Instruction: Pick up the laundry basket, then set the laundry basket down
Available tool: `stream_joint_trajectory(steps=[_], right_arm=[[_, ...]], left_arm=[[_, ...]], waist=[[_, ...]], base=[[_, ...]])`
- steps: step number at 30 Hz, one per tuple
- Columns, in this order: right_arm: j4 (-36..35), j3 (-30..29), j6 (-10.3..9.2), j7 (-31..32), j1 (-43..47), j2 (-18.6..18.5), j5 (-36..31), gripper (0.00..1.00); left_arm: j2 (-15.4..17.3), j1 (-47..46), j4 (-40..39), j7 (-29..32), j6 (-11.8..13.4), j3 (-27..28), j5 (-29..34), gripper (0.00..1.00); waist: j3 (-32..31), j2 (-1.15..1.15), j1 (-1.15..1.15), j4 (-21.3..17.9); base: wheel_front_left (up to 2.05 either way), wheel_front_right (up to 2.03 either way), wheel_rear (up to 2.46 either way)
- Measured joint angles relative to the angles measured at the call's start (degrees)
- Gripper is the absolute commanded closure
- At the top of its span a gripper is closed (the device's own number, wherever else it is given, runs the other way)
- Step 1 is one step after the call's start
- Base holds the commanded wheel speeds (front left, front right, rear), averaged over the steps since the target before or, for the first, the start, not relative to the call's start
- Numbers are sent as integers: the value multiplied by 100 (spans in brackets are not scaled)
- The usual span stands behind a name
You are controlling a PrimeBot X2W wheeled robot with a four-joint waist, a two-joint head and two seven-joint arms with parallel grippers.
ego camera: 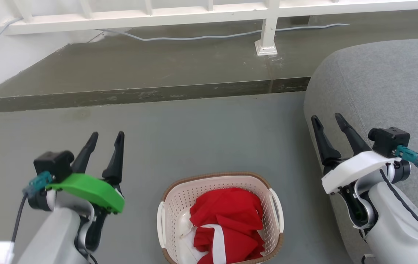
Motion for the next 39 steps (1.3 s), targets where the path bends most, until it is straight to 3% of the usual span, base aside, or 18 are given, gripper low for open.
stream_joint_trajectory(steps=[13,39], right_arm=[[-594,-268,-52,0,446,138,-450,0],[-859,-599,69,0,858,341,-842,0]], left_arm=[[-159,766,-560,0,0,343,475,0],[-456,1335,-1036,0,-142,791,1054,0]], waist=[[-46,0,0,27],[28,0,0,39]], base=[[0,0,0],[0,0,0]])
